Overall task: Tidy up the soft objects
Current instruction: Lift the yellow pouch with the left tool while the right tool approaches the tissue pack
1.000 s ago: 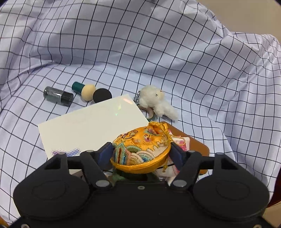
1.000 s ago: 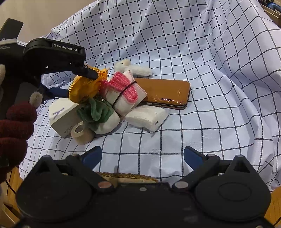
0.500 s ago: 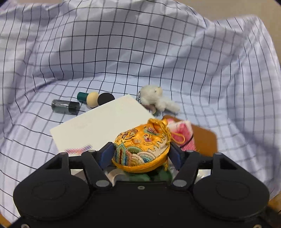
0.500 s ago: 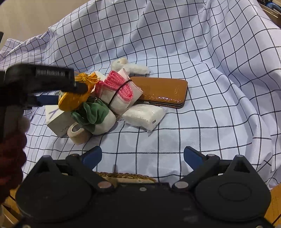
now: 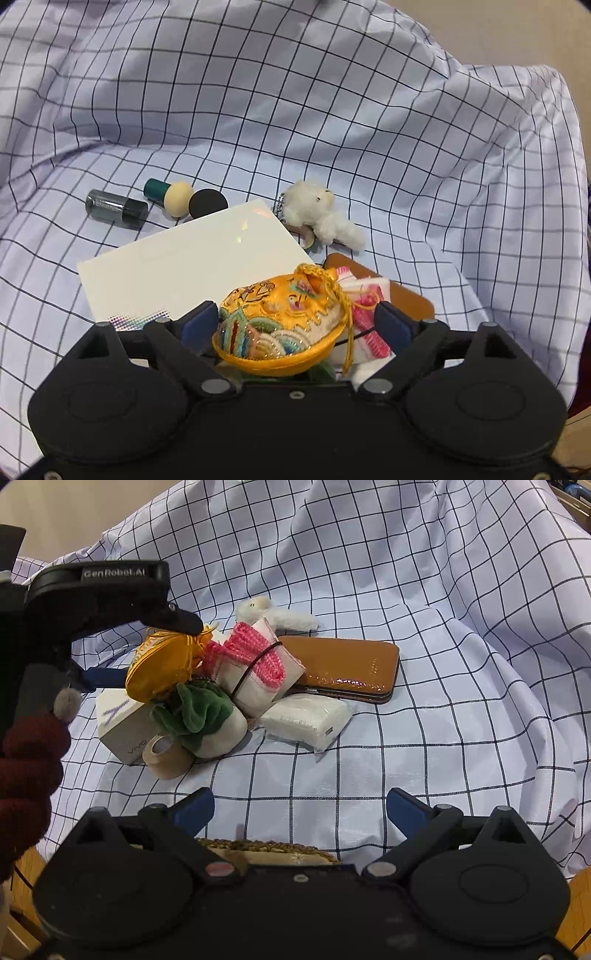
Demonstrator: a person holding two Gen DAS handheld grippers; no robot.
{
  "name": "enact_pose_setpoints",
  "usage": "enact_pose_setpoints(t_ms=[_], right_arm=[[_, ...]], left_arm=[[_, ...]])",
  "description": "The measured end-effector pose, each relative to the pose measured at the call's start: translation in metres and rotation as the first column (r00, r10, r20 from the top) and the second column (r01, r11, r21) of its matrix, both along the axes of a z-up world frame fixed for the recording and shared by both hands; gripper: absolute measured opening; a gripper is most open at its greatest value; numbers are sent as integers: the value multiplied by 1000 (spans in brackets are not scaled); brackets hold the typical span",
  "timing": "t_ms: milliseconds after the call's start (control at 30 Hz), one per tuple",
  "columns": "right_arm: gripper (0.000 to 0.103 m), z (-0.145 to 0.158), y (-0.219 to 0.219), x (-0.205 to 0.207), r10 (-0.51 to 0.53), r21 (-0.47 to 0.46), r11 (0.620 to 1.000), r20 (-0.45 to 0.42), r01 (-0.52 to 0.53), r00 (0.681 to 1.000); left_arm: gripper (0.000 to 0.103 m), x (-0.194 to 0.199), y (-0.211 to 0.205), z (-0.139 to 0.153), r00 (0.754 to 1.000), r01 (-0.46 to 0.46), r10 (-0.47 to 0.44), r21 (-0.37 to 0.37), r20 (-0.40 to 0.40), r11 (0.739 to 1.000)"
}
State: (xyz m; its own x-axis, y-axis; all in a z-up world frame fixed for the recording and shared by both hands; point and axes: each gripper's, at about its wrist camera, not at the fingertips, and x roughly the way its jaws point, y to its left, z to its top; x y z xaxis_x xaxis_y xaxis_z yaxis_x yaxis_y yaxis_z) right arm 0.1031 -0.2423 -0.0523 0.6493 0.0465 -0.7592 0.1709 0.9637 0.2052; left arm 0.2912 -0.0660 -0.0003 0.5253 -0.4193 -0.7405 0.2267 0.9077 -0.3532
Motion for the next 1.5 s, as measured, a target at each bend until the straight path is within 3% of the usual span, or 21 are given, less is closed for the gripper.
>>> enact_pose_setpoints(t_ms=[67,167,200,300,433,700,1167,1500], right_arm=[[100,0,0,0,0,-1,1000,0,0,1000],[100,0,-1,0,-1,-4,1000,1,1,1000],[100,0,-1,0,-2,-4,1000,1,2,1000],[100,1,-3,1,-7,-11,1000,5,7,1000],[100,1,-5,6,-19,-22,1000,11,20,1000],[100,2,-11,22,-57,-84,995,40,60,998],[100,-6,-7,55,-62,-151,986,28,65,998],[99,-21,6,81,-62,-198,979,-15,58,998]], left_arm=[[88,5,2,-2,1000,-15,15,-22,-22,1000],[64,8,7,0,999,-48,46,-58,-25,997],[62,9,9,0,999,-45,44,-72,-24,996],[61,8,13,3,999,-37,36,-109,-14,993],[61,-3,11,12,999,-4,8,-93,45,996],[61,-51,14,20,980,76,-80,32,183,997],[61,-116,30,-2,971,52,-89,168,221,984],[61,-113,35,-33,990,38,-59,164,128,986]])
